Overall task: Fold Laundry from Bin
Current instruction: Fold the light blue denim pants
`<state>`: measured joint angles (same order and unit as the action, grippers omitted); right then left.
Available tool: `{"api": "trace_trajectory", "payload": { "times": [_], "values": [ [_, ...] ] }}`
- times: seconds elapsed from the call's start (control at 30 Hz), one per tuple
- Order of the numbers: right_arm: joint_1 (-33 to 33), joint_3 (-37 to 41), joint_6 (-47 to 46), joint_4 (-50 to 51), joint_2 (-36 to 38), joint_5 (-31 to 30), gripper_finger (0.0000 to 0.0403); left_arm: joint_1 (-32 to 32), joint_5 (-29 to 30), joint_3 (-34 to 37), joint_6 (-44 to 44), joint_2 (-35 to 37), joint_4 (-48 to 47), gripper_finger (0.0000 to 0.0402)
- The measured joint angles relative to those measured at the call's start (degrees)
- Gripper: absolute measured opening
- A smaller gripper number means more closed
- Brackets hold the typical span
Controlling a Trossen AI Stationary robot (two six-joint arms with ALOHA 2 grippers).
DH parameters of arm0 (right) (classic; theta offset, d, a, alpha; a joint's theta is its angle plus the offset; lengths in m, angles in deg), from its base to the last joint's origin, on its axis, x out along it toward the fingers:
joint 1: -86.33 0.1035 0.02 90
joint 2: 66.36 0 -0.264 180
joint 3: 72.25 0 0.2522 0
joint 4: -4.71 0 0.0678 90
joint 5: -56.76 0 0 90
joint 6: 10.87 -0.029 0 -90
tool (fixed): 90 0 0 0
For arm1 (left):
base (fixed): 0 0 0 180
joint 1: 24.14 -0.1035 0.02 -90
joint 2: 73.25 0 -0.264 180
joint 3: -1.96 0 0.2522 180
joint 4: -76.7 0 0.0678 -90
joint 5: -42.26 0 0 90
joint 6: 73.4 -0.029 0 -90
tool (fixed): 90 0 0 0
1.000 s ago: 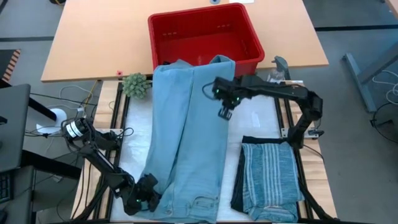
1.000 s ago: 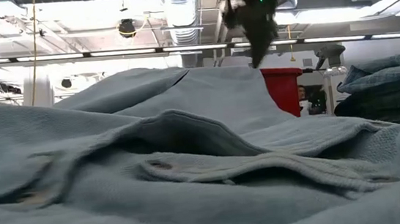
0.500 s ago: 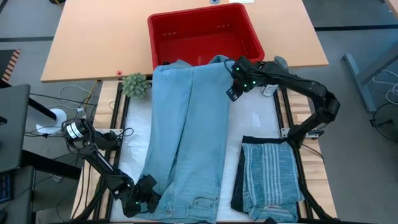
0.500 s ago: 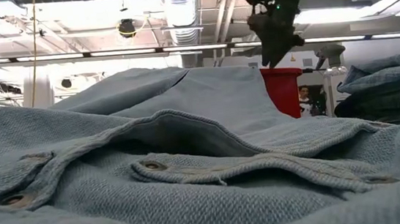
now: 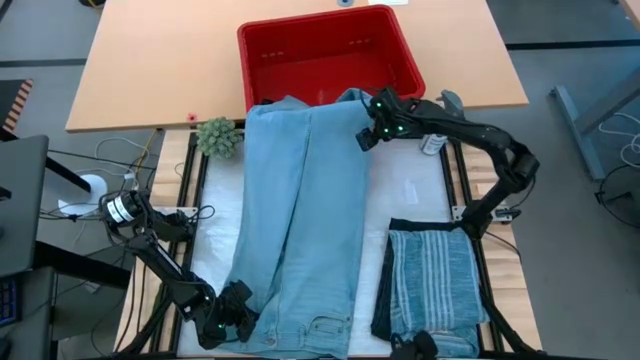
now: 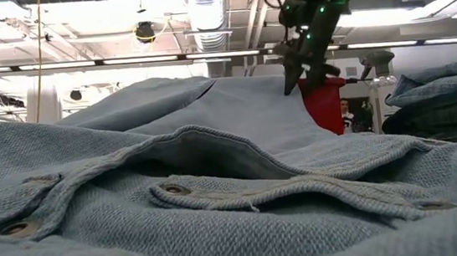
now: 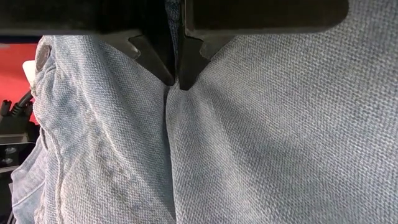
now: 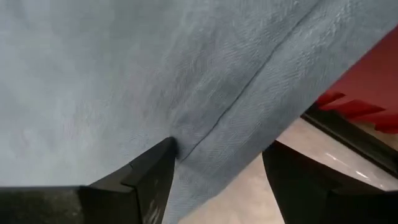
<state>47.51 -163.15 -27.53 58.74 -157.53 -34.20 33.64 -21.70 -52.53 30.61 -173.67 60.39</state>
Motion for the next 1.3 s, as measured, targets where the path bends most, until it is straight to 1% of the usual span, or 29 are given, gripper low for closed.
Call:
{"api": "trace_trajectory", "payload": {
  "times": [0.07,0.1,0.13,0.17,0.23,0.3,0.33,0.37,0.43,0.5,0.63,0.73,0.9,1.03,1.17,1.23,1.3],
  "values": [
    [0.0,0.0,0.26,-0.05,-1.35,0.7,0.0265,-0.02,-0.01,0.0,0.02,0.0,-0.01,0.0004],
    [0.06,0.0,0.39,0.0,-1.93,0.83,0.0257,-0.02,0.0,0.0,0.02,0.0,0.0,0.0004],
    [0.17,0.0,0.4,0.26,-2.2,0.85,0.0243,-0.02,-0.02,0.0,0.02,0.0,0.03,0.0004],
    [0.44,0.02,0.35,0.5,-2.36,0.87,0.0221,-0.02,-0.02,0.0,0.02,0.0,0.05,0.0004],
    [1.0,0.02,0.24,0.77,-2.15,0.89,0.0153,-0.04,0.0,0.0,0.15,0.0,0.11,0.0004],
    [1.32,0.02,0.52,1.8,-1.39,0.63,0.0062,-0.06,0.01,0.0,0.24,0.0,0.09,0.0004],
    [1.48,0.02,0.84,2.25,-0.75,0.02,0.0033,-0.3,-0.01,0.0,0.74,0.1,0.1,0.0004],
    [1.73,0.02,0.66,3.2,0.04,-0.97,0.0024,-0.65,-0.07,0.01,1.7,0.42,0.07,0.0004],
    [2.28,0.02,-0.7,5.75,1.57,-2.49,0.0022,-1.48,0.42,0.16,3.45,1.41,0.01,0.0004],
    [2.53,0.02,-1.16,9.5,3.24,-4.23,0.0021,-2.59,2.89,0.22,4.26,3.14,-0.79,0.0004],
    [4.23,0.02,-1.05,16.79,6.71,-7.76,0.0021,-6.26,5.27,0.45,3.72,6.53,-6.94,0.0004],
    [5.81,0.02,-1.05,21.51,8.96,-9.15,0.0021,-8.62,4.65,0.44,1.87,7.74,-9.76,0.0004],
    [8.12,0.02,-0.83,25.56,11.27,-12.61,0.0021,-10.94,2.08,0.36,-1.99,8.06,-8.71,0.0004],
    [8.37,0.06,-0.88,28.51,11.28,-12.91,0.0021,-11.52,1.4,0.27,-0.77,8.39,-7.88,0.0004],
    [8.43,2.58,-0.9,29.8,11.5,-13.28,0.0021,-11.52,3.65,-2.54,0.43,8.41,-10.6,0.0004],
    [8.7,3.92,-0.87,30.02,11.7,-13.0,0.0021,-11.7,4.92,-5.04,0.15,8.44,-13.76,0.0004],
    [8.92,4.77,0.01,29.99,11.72,-12.75,0.0024,-12.11,7.41,-8.51,-1.06,8.44,-18.79,0.0004]
  ]
}}
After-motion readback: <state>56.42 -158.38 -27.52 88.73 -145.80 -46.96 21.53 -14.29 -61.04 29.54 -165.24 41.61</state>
